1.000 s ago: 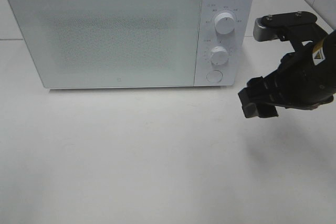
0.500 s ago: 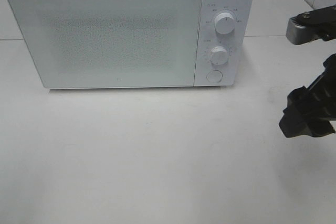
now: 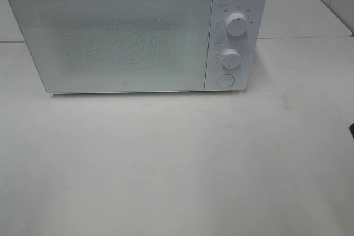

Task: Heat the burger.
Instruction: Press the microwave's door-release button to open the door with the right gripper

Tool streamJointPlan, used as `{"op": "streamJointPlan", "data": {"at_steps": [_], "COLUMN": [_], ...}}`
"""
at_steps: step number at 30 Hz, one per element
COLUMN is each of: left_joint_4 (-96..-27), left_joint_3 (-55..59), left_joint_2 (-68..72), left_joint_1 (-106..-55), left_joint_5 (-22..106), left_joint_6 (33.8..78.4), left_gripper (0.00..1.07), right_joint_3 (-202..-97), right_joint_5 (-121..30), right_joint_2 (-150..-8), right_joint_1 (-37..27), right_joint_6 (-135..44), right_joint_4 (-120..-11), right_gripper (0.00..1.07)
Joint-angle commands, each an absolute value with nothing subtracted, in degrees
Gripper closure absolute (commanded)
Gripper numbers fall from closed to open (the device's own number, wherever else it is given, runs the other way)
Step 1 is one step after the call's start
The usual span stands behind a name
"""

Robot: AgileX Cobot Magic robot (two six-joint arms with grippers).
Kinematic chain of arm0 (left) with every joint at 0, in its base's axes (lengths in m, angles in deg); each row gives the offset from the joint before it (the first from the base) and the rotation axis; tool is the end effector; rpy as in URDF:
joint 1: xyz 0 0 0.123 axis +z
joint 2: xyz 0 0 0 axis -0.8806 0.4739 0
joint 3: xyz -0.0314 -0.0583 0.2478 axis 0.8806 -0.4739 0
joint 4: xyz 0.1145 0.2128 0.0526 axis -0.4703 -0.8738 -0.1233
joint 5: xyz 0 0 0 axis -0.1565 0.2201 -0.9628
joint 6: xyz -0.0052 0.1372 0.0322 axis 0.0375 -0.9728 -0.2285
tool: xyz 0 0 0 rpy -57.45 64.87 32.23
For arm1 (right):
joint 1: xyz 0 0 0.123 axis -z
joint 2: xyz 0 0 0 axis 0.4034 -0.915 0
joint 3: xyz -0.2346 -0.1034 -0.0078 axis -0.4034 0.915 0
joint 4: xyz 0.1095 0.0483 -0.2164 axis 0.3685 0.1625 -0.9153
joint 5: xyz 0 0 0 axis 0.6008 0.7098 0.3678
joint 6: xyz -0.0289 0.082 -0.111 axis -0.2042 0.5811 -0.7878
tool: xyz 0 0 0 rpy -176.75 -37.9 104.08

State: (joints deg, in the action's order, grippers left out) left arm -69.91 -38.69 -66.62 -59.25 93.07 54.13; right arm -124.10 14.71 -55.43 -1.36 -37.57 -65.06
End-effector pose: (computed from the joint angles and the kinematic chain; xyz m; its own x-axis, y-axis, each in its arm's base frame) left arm 0.0604 -0.0106 0.2557 -0.4557 0.0321 -0.8896 0.0643 0.9979 0.0031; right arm 0.1575 0.0761 0.2475 -0.7640 -0.2862 -0.5783 -0.3827 0.9226 0.0490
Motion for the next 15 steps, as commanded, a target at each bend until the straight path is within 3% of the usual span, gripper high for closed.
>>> {"op": "streamJointPlan", "data": {"at_steps": [1,15], "left_joint_4": [-69.57,-69.57], "left_joint_3": [-38.80,-38.80], "left_joint_2": [-67.60,-67.60], "left_joint_1": [-59.25,-59.25], "left_joint_5": [92.21,92.21], "left_joint_6": [54.36,54.36], "left_gripper": [0.07,0.07], "right_joint_3": [-124.21,-114.99], "right_joint_5": [16.25,15.45], "right_joint_2": [-46.83,-24.37], "right_joint_1": [-1.25,8.72], "right_joint_6": [-38.94,-39.11], "right_joint_4": [-65.23,-67.41], "right_gripper": [0.35,0.31]}}
